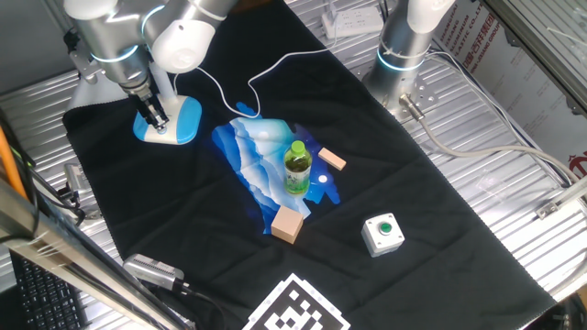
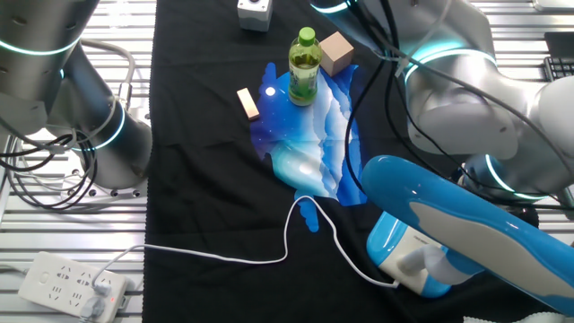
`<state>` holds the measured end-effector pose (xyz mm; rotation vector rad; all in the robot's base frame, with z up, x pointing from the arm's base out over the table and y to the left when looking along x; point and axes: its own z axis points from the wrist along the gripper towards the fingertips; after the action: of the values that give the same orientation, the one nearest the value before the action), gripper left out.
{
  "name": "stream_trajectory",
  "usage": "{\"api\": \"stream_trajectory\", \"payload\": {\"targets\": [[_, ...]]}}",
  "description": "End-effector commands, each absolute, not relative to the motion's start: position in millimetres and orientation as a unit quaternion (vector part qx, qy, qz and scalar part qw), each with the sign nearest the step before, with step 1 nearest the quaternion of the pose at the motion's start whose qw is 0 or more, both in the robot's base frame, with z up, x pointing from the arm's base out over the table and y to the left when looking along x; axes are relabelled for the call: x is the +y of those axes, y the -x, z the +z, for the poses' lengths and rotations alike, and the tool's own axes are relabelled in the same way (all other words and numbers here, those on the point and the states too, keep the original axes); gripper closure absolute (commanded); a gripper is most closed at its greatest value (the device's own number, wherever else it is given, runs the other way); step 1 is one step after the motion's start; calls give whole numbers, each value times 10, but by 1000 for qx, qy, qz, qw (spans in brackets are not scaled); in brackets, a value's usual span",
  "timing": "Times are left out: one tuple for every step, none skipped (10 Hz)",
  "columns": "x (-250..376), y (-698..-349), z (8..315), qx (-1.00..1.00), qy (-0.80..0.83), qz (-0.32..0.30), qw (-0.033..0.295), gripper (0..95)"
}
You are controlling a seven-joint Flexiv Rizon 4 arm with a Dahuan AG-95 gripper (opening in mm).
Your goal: Turn on the desk lamp by pressing the button
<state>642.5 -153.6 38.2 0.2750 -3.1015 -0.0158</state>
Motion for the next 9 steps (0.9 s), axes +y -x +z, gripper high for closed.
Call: {"api": "stream_trajectory", "payload": {"targets": [[-1533, -6421, 314, -996, -90, -1, 16, 950], [-1530, -6422, 316, -996, -90, -1, 19, 950], [-1512, -6425, 333, -996, -91, 2, 19, 950], [-1491, -6428, 356, -996, -91, 4, 22, 950], [-1472, -6431, 376, -996, -89, 3, 23, 950], [-1459, -6435, 388, -996, -89, 4, 24, 950], [-1426, -6446, 427, -996, -88, 5, 25, 950], [-1398, -6446, 459, -996, -87, 5, 27, 950], [-1390, -6439, 468, -996, -86, 5, 26, 950]]}}
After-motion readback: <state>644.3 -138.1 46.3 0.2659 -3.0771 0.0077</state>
